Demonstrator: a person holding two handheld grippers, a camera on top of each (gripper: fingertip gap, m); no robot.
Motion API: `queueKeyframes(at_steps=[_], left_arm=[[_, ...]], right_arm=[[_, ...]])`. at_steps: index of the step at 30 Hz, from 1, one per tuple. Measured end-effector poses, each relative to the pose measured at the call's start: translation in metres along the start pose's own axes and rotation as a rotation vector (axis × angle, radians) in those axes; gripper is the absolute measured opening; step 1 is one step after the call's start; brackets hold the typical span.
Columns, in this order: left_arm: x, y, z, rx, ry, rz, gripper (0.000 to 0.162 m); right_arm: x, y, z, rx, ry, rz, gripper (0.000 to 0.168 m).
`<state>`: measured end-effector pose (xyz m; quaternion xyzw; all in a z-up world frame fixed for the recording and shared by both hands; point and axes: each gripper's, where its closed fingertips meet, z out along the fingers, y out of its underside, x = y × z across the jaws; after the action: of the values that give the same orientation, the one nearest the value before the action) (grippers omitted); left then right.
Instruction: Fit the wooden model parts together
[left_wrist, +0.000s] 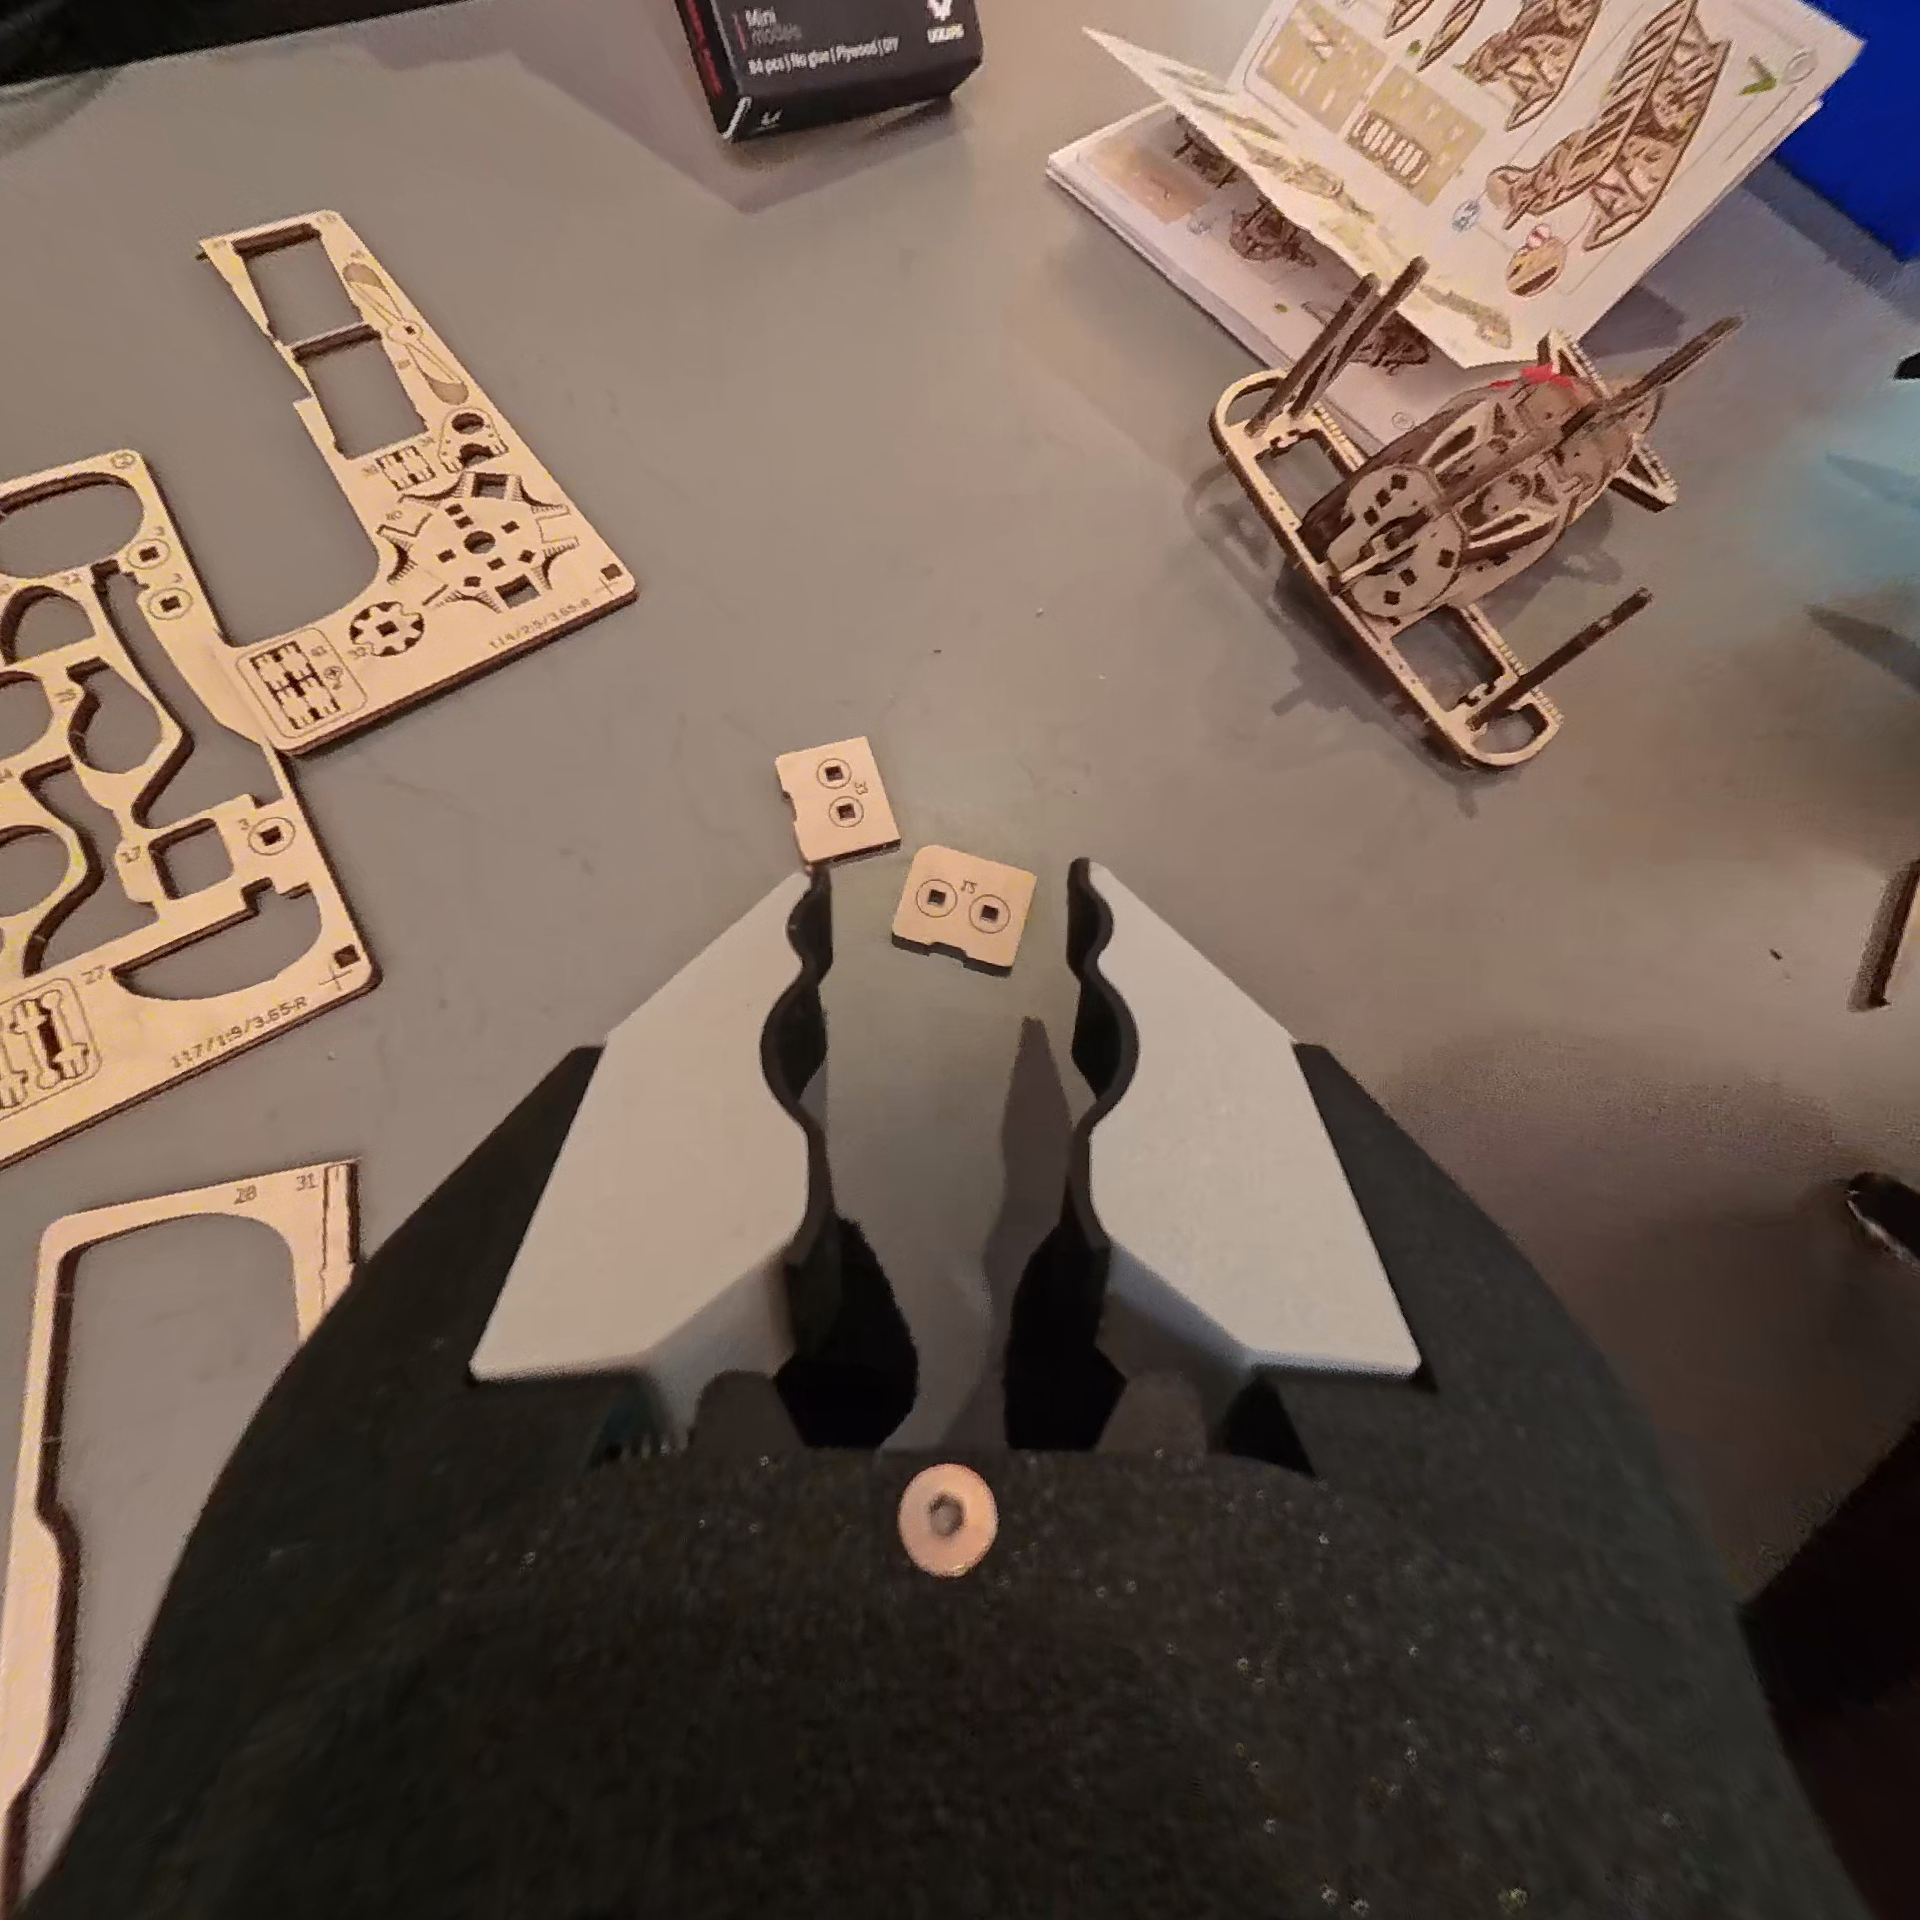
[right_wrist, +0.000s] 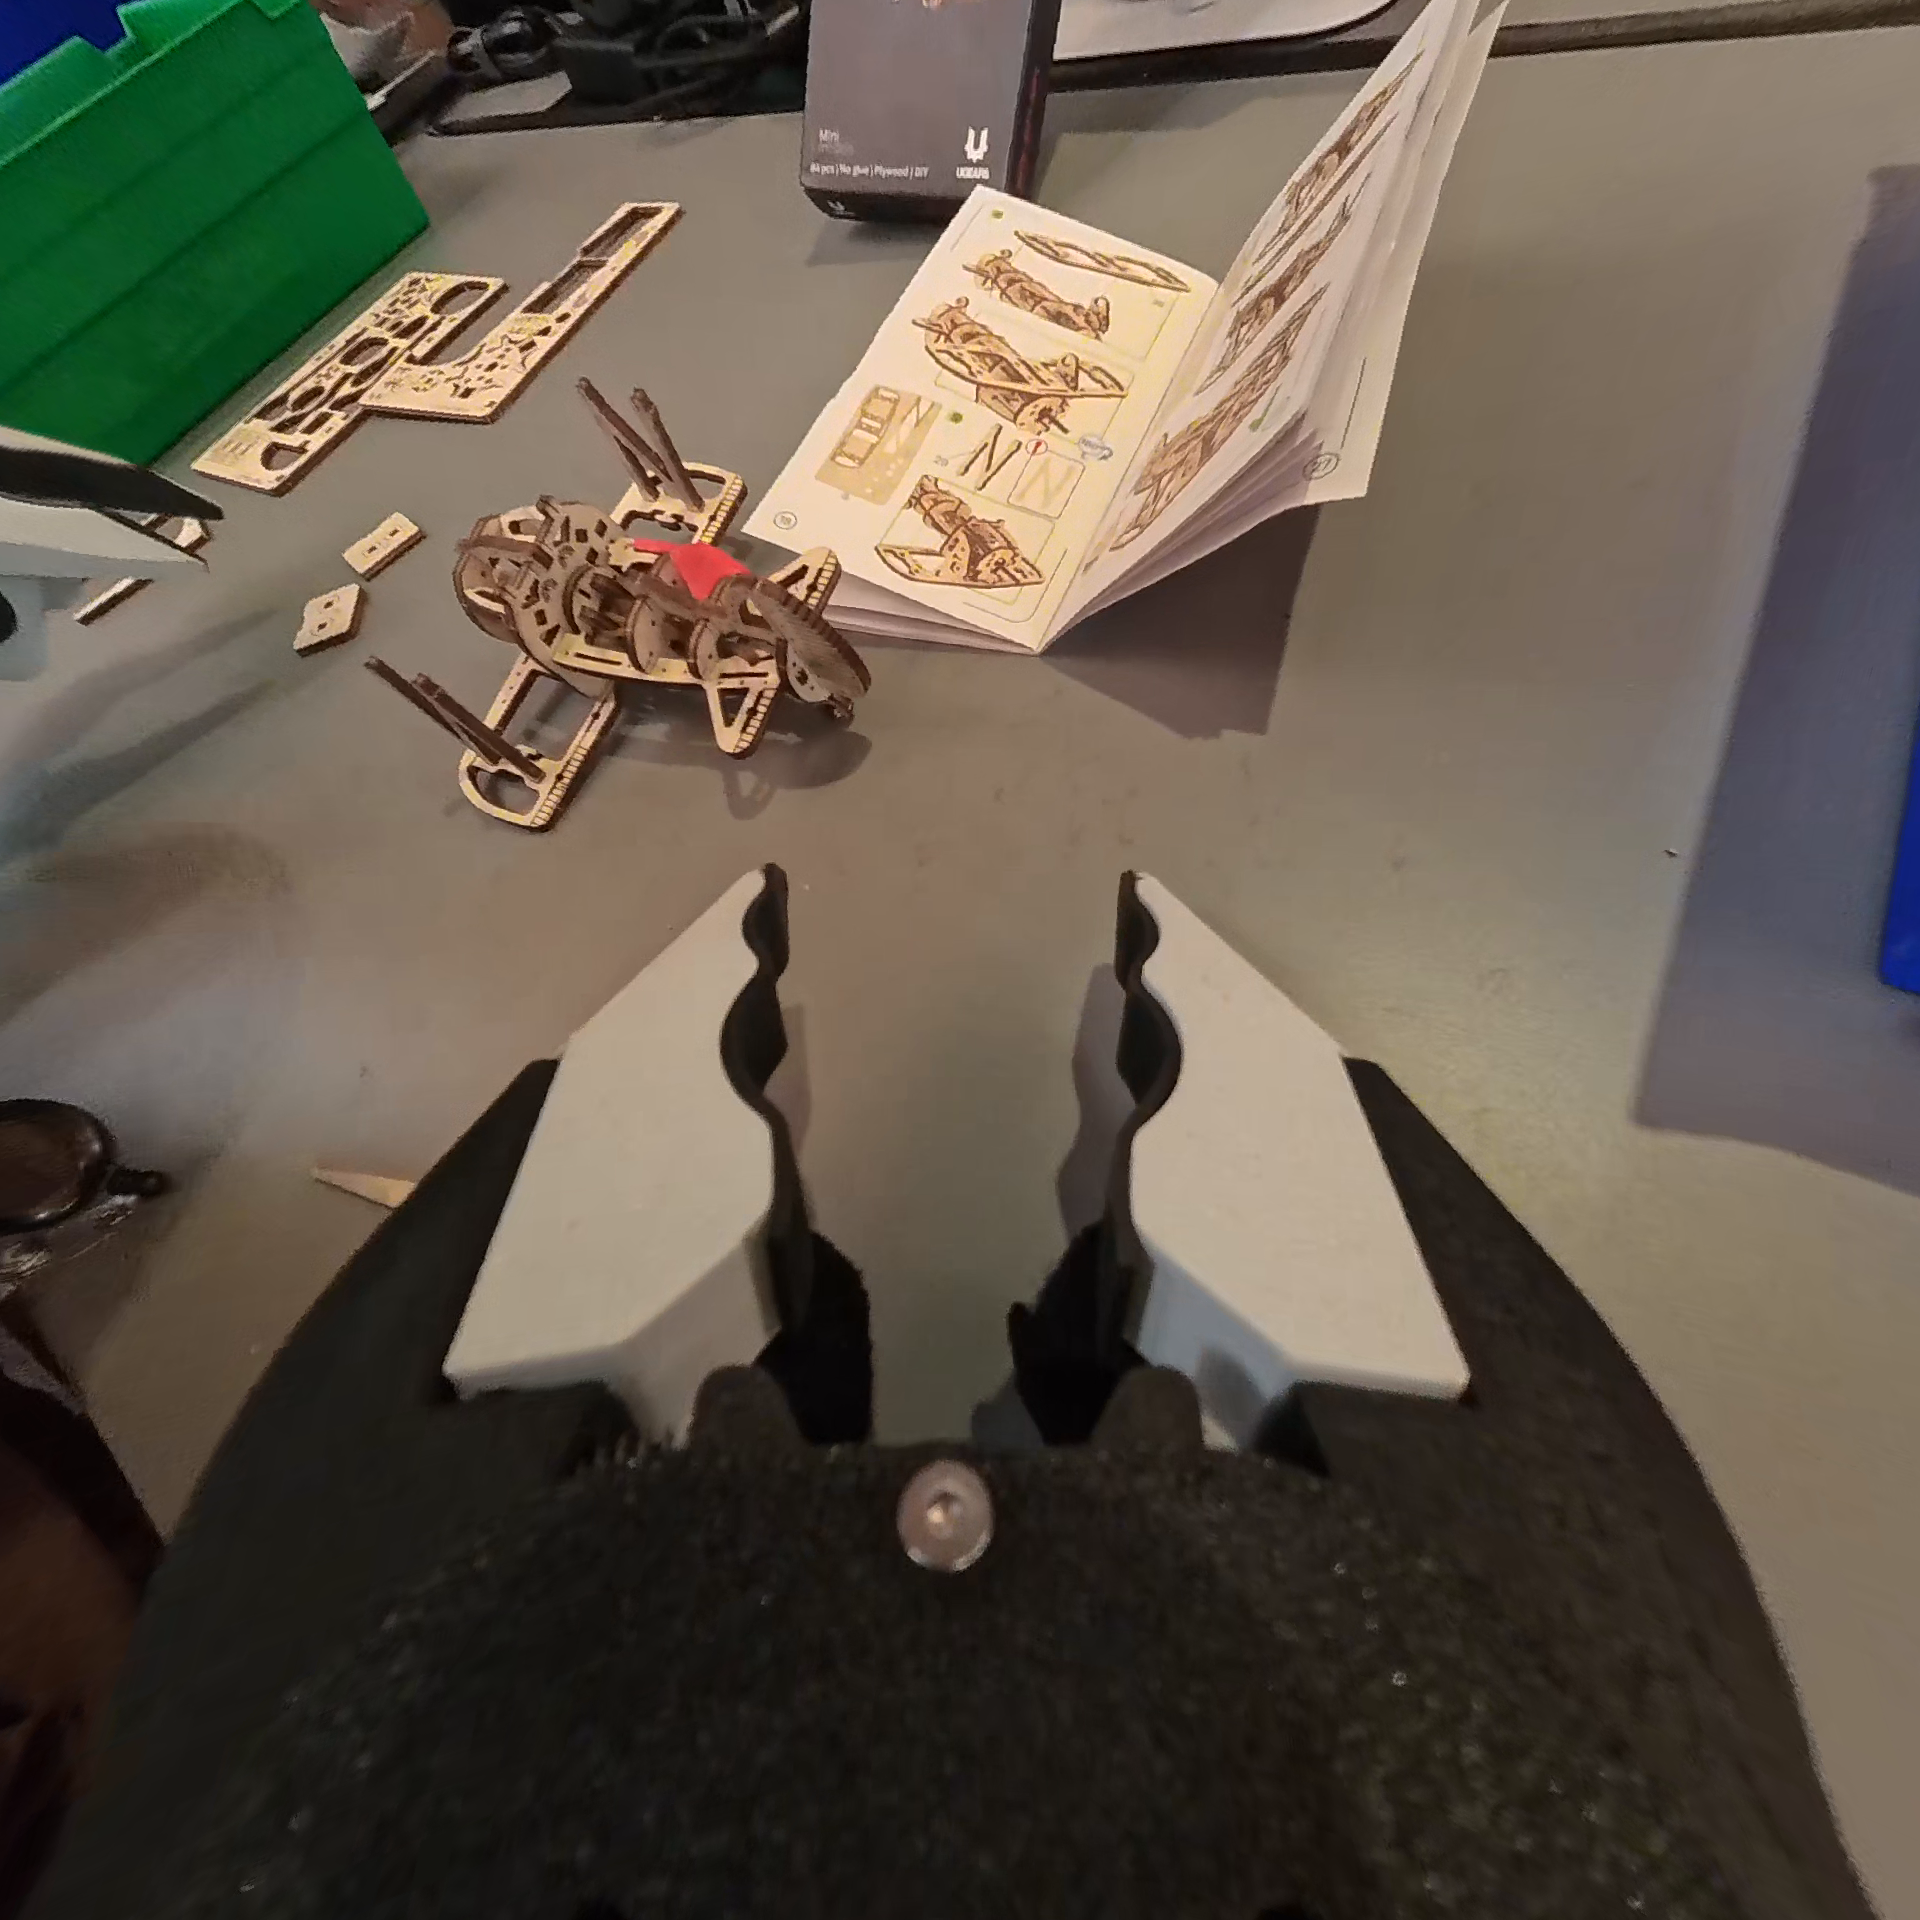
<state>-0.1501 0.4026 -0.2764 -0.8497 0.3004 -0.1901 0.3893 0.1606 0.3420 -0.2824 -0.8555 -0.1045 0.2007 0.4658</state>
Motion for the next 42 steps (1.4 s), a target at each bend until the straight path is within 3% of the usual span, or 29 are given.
queueKeyframes(at_steps=[4, 14, 18, 21, 26, 30, 35, 39, 42], left_arm=[[-0.003, 0.003, 0.004, -0.005, 0.008, -0.027, 0.042], [-0.018, 0.006, 0.004, -0.025, -0.040, -0.044, 0.040], [-0.067, 0.015, -0.023, -0.048, -0.233, -0.099, 0.038], [-0.113, 0.046, -0.049, -0.128, -0.392, -0.226, 0.046], [-0.131, 0.046, -0.090, -0.048, -0.425, -0.334, 0.050], [-0.127, 0.061, -0.082, -0.140, -0.406, -0.246, 0.064], [-0.085, 0.005, -0.031, -0.143, -0.265, -0.090, 0.078], [-0.074, -0.027, 0.013, -0.198, -0.170, 0.275, 0.070], [-0.104, -0.037, 0.032, -0.272, -0.121, 0.412, 0.067]], right_arm=[[-0.002, -0.003, -0.002, 0.024, -0.015, -0.001, 0.050], [-0.002, -0.002, -0.001, 0.012, -0.022, 0.001, 0.053], [-0.003, 0.000, 0.000, 0.000, -0.019, -0.010, 0.053], [-0.005, 0.000, 0.000, 0.001, -0.027, -0.013, 0.053], [-0.008, 0.002, 0.000, -0.006, -0.040, -0.014, 0.056], [-0.010, 0.002, -0.001, -0.007, -0.052, -0.009, 0.058], [-0.011, -0.001, -0.005, 0.023, -0.043, -0.022, 0.059], [-0.018, 0.000, -0.007, 0.033, -0.050, -0.071, 0.059], [-0.024, 0.000, -0.008, 0.039, -0.055, -0.116, 0.059]])
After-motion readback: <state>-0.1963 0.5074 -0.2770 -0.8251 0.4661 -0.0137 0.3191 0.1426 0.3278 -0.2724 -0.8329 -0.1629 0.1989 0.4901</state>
